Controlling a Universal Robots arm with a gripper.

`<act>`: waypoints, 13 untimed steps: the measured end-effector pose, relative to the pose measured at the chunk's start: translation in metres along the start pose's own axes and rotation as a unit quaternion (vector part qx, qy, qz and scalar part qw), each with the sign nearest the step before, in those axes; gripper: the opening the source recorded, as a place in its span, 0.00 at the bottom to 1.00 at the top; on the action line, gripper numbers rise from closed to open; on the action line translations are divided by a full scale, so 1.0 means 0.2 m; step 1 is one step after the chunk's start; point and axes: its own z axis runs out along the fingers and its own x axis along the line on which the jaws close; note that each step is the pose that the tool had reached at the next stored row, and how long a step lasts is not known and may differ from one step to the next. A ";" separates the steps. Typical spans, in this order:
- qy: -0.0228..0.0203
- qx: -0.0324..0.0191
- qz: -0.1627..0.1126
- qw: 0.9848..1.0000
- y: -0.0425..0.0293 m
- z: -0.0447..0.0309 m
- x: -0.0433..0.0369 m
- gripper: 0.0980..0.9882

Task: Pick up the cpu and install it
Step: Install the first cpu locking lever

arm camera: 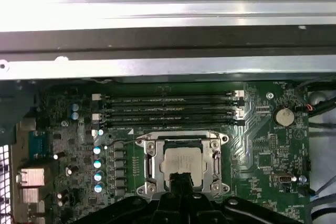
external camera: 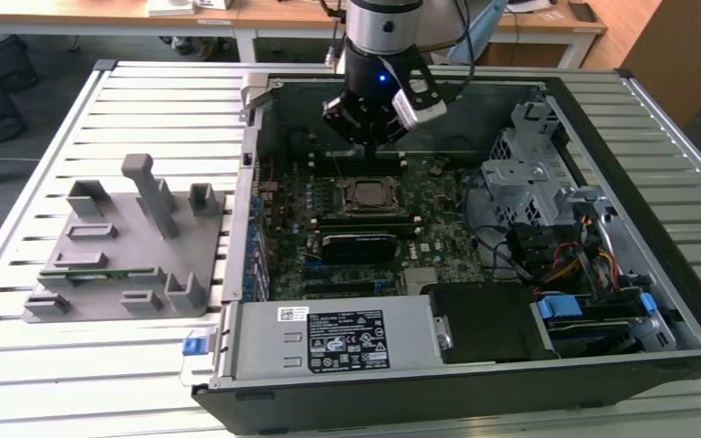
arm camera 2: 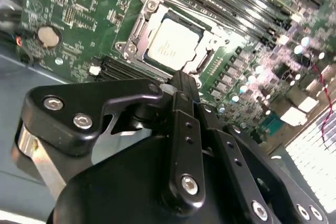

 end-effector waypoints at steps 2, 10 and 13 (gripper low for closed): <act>0.000 -0.001 -0.005 1.000 -0.003 0.001 0.018 0.01; -0.001 -0.001 -0.013 1.000 -0.007 0.002 0.149 0.01; -0.001 -0.001 -0.032 0.999 -0.007 0.005 0.161 0.01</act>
